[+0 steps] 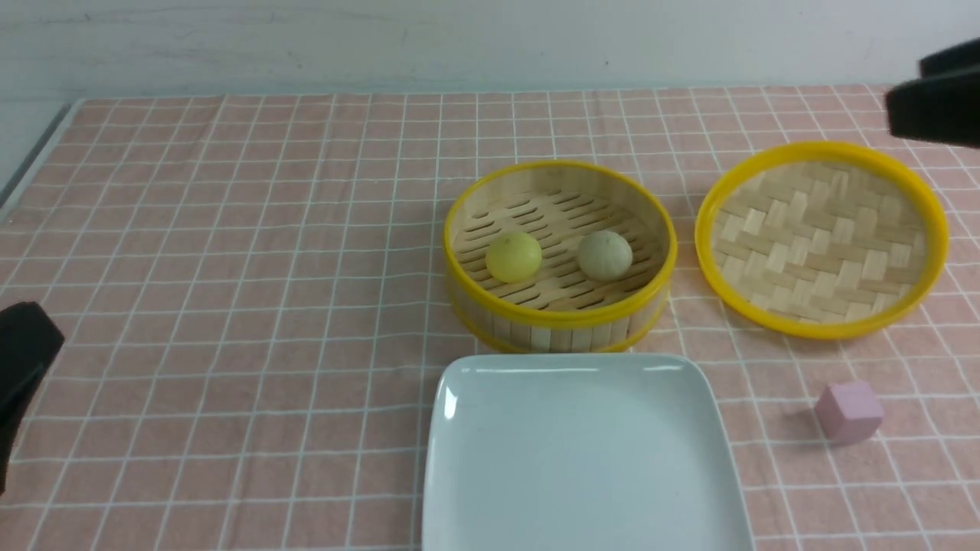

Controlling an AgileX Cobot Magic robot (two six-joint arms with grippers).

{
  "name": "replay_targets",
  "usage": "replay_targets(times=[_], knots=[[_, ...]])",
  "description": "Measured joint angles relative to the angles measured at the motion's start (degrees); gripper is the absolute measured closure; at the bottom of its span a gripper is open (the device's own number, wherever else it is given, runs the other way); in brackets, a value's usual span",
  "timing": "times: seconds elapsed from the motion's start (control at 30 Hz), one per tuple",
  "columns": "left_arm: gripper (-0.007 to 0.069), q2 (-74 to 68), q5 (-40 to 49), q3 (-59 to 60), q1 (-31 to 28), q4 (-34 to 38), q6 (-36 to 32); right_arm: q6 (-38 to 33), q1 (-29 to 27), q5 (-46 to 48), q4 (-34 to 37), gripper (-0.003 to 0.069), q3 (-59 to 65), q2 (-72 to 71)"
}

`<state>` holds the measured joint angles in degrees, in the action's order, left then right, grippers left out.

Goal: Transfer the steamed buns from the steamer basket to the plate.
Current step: Use the right arm to grab the steamed stuffed bun that is closest to it

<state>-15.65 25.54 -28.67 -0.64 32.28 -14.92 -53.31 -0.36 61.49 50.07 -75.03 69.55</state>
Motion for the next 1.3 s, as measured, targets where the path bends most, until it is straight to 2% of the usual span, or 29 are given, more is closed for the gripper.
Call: replay_targets(times=[0.1, 0.23, 0.37, 0.5, 0.6, 0.87, 0.97, 1.3], knots=[[0.0130, -0.17, 0.00, 0.00, 0.00, 1.72, -2.20, -0.07, 0.00, 4.13, -0.35, 0.0303, -6.65, 8.02], [0.0130, -2.10, 0.79, -0.77, 0.00, 6.92, -7.39, -0.27, 1.37, 8.90, -2.56, 0.0303, -23.76, 25.98], [0.0130, -3.95, 0.98, -0.96, 0.00, 12.90, -12.73, 4.76, 6.29, 8.97, -11.28, 0.0303, -40.40, 39.40], [0.0130, -4.41, 1.03, -0.96, 0.00, 14.92, -17.31, 11.74, 12.27, 9.58, -22.10, 0.0303, -52.00, 50.30], [0.0130, -4.41, 1.03, -0.96, 0.00, 15.15, -18.23, 13.77, 15.13, 9.78, -24.75, 0.0303, -56.76, 55.10], [0.0130, -4.41, 1.08, -0.96, 0.00, 15.17, -18.61, 17.02, 19.56, 10.16, -27.10, 0.0302, -59.21, 58.63], [0.0130, -4.41, 1.08, -0.96, 0.00, 15.17, -18.69, 18.70, 19.88, 10.16, -30.05, 0.0302, -59.21, 58.58], [0.0130, -4.41, 1.08, -0.96, 0.00, 15.17, -19.36, 25.05, 19.94, 10.10, -31.98, 0.0302, -54.81, 58.33]])
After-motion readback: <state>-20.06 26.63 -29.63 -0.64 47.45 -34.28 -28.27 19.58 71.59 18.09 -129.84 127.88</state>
